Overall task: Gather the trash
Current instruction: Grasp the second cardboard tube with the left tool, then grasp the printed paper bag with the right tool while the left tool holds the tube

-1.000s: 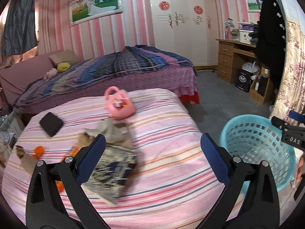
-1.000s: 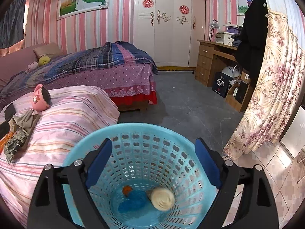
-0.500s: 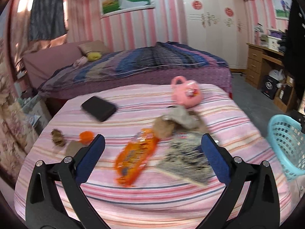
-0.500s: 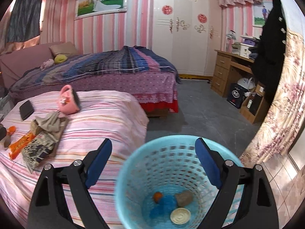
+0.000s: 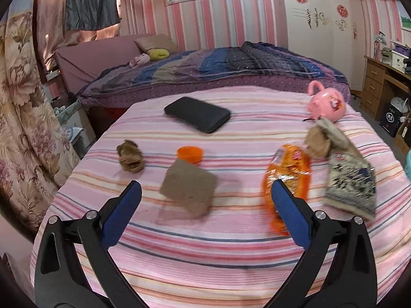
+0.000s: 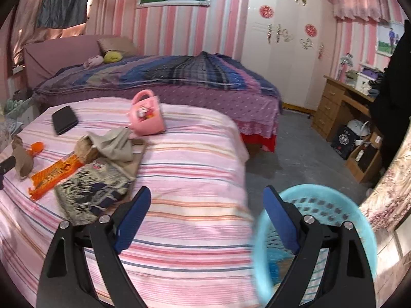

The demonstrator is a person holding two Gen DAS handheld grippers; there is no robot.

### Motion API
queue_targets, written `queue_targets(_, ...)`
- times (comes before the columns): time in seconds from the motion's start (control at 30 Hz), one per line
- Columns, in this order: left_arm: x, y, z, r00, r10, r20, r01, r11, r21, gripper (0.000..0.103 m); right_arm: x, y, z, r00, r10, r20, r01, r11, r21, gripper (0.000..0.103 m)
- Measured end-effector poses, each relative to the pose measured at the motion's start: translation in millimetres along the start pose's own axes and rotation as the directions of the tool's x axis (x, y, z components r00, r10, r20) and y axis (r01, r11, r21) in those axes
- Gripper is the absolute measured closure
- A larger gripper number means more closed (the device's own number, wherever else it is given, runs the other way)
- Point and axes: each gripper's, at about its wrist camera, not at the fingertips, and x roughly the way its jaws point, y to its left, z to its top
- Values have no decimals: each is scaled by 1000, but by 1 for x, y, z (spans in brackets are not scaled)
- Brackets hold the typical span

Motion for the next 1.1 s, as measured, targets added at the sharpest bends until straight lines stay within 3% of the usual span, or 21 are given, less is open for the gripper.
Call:
queue_targets(0.3,36,23,-5,996,-5,-90,1,999,-40,5,12,41,-6,999,4,-47,-8,996,-83,16)
queue_targets(0.5,53,26,-1,992,-8,-124,-1,998,-66,6,19,44,-8,997,25,-71,-30,997,-65,16)
queue_targets(0.57,59,26,0,990,-15,-137,6,998,-67,12,21,44,-8,997,29,-76,-34,998,-61,16)
queue_targets(0.7,65,25,-2,983,-61,-171,51,997,-60,43,22,44,-6,996,36,-76,-41,997,-66,16)
queue_targets(0.9,41,22,-3,994,-47,-96,46,999,-14,44,22,51,-5,996,53,-71,-59,995,-76,16)
queue_targets(1.1,18,23,-5,997,-21,-70,21,1000,-8,44,19,60,-7,991,99,-93,-107,991,-79,16)
